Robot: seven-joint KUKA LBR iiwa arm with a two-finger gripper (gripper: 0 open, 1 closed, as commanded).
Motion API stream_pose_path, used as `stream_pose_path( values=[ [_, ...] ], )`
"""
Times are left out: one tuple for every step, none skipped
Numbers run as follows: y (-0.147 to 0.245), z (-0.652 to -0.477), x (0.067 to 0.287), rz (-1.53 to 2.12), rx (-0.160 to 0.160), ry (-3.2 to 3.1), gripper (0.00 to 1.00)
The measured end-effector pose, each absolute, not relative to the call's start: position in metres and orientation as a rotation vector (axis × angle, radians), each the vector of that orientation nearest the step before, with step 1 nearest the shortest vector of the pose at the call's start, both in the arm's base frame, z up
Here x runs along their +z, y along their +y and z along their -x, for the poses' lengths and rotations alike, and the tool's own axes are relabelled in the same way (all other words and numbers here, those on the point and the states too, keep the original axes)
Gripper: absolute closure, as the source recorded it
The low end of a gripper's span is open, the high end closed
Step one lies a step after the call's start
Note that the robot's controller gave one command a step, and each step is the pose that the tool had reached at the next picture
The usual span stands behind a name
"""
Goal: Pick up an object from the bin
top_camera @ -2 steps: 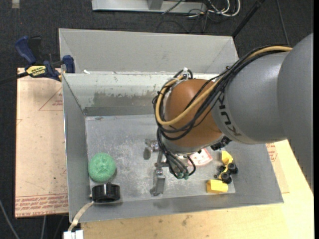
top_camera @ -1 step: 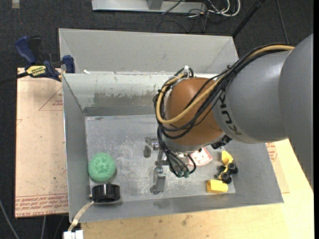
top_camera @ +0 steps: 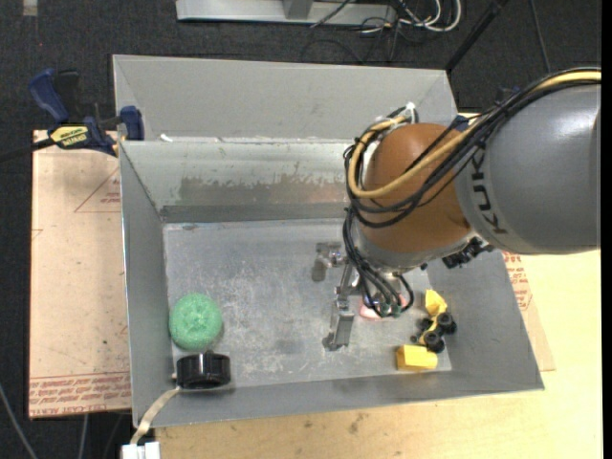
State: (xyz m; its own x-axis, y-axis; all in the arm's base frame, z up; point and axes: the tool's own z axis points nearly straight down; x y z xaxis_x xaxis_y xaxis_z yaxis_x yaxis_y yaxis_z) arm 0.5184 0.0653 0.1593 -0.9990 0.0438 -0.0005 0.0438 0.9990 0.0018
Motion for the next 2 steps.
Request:
stream_pose_path(
  values=[
    [0.062, -0.545, 0.166, 0.156, -0.004, 3.136, 0.00],
    [0.031, -0.545, 0.155, 0.419, 0.005, 3.110, 0.00]
  ],
)
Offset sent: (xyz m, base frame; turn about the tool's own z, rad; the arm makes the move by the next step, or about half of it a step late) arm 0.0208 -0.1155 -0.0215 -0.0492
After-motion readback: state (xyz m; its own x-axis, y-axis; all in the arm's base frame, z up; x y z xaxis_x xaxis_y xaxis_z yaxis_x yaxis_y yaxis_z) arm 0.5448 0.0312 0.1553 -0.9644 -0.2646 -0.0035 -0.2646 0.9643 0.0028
